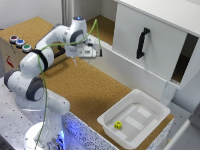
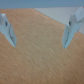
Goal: Go towards the yellow block and pick it up
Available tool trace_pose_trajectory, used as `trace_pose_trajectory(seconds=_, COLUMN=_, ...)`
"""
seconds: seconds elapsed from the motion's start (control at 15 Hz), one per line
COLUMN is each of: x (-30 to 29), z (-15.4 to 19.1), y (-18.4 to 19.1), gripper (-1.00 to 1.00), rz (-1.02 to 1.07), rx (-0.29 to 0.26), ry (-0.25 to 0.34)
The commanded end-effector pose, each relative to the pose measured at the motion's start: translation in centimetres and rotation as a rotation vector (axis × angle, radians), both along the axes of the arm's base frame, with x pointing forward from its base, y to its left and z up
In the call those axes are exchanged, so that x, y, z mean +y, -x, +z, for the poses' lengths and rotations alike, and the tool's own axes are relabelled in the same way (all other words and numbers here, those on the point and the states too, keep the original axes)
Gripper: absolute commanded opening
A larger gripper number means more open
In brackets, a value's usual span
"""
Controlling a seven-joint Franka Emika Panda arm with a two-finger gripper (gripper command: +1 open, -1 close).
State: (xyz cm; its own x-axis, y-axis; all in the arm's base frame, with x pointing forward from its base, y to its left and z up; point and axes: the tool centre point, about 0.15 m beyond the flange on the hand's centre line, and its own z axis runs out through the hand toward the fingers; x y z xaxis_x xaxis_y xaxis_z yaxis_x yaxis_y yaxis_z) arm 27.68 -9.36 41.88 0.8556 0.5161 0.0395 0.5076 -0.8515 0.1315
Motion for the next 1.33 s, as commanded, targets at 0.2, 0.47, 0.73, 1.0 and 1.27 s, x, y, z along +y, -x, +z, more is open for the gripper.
trace_pose_trajectory(seconds=0.2, x=-21.1, z=-5.0, y=1.7, gripper=1.00, rz=-0.222, rx=-0.012, ry=-0.082)
trace_pose_trajectory(seconds=0.47, x=-28.0, z=-6.0, y=2.7, gripper=1.00, rz=-0.324, rx=0.021, ry=-0.107)
trace_pose_trajectory(seconds=0.73, x=-31.7, z=-8.8, y=3.6, gripper=1.00, rz=-0.371, rx=0.089, ry=-0.163)
trace_pose_trajectory(seconds=1.0, x=-31.9, z=-12.5, y=5.0, gripper=1.00, rz=-0.419, rx=0.128, ry=-0.194)
trace_pose_trajectory(seconds=1.27, x=-29.8, z=-14.3, y=5.2, gripper=1.00, rz=-0.367, rx=0.074, ry=-0.102)
